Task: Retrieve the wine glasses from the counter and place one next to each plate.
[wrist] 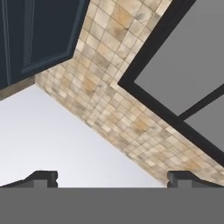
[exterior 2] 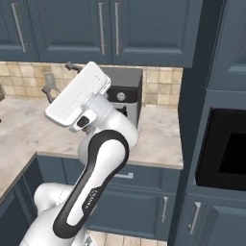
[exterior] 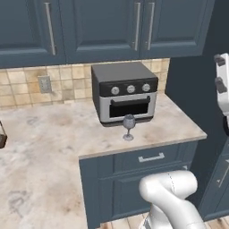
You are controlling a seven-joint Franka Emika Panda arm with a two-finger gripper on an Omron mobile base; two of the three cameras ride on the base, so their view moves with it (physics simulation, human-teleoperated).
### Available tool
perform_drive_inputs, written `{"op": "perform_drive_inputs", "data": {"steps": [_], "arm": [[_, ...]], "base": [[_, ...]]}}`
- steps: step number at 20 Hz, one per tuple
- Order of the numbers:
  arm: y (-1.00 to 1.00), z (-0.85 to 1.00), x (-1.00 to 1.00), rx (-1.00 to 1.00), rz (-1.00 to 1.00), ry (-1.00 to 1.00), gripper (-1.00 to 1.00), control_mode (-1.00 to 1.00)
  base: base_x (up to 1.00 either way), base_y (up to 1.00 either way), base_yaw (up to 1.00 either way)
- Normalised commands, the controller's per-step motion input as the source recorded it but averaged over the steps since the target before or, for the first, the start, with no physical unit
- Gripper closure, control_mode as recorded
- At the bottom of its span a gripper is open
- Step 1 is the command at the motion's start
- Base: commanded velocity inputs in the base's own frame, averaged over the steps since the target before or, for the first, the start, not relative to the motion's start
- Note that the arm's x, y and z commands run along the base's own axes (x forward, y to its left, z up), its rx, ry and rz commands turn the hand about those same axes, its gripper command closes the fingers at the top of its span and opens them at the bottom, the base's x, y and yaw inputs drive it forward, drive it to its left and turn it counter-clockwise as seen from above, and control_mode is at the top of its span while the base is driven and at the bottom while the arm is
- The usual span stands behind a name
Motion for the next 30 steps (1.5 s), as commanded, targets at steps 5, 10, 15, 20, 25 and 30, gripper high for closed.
{"op": "perform_drive_inputs", "data": {"steps": [5,10,15,20,25,30], "arm": [[0.00,0.00,0.00,0.00,0.00,0.00,-1.00,1.00],[0.00,0.00,0.00,0.00,0.00,0.00,-1.00,1.00],[0.00,0.00,0.00,0.00,0.00,0.00,-1.00,1.00],[0.17,-0.28,0.12,-0.13,-0.13,0.08,-1.00,-1.00],[-0.34,-0.32,0.27,-0.11,-0.15,0.18,-1.00,-1.00],[-0.54,-0.71,0.17,-0.13,-0.08,0.22,-1.00,-1.00]], "base": [[0.03,0.37,-0.21],[0.00,0.48,-0.34],[0.01,0.55,-0.12],[0.00,0.00,0.00],[0.00,0.00,0.00],[0.00,0.00,0.00]]}}
